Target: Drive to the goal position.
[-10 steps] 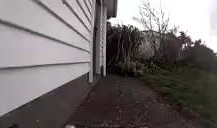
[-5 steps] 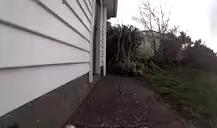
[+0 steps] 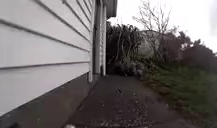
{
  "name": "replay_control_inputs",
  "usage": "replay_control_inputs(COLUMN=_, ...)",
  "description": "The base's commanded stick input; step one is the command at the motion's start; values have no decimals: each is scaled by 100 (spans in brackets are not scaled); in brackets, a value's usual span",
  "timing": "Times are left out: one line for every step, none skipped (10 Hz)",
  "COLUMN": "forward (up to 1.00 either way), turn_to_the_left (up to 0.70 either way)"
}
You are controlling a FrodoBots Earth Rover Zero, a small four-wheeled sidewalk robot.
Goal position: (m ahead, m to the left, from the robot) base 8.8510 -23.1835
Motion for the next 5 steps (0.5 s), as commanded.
replay_control_inputs(forward=-9, turn_to_the_left=0)
replay_control_inputs(forward=0, turn_to_the_left=0)
replay_control_inputs(forward=0, turn_to_the_left=0)
replay_control_inputs(forward=0, turn_to_the_left=0)
replay_control_inputs(forward=0, turn_to_the_left=-9)
